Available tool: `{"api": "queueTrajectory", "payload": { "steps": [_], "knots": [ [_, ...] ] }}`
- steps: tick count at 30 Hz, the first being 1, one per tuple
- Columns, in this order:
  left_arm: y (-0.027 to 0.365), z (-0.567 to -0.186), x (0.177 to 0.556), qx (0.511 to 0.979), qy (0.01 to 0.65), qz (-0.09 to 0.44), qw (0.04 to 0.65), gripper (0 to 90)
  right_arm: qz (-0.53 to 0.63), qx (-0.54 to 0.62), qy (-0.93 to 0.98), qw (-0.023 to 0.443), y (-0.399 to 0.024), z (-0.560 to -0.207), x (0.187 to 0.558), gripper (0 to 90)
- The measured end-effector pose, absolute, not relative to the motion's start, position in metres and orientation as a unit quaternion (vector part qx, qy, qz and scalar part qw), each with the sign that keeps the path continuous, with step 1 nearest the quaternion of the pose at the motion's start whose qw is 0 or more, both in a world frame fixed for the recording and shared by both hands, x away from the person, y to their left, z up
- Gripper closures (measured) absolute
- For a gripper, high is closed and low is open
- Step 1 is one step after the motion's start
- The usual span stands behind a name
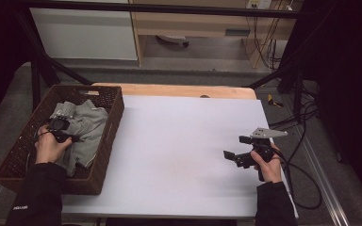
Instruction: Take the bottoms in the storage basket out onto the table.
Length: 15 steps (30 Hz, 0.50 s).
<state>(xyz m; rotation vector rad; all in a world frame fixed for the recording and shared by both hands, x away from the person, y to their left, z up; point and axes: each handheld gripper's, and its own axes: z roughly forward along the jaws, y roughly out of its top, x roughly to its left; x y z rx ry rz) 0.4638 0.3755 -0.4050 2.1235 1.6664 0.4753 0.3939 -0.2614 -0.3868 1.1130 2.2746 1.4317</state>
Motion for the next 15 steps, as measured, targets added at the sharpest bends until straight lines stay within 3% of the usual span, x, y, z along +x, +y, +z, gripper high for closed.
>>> {"api": "queueTrajectory", "payload": {
  "steps": [15],
  "knots": [
    [0.375,-0.390,0.458,0.748,0.600,0.151,0.239,79.6,0.487,0.380,0.778,0.116,-0.261,-0.387,0.394,1.2]
  ]
}}
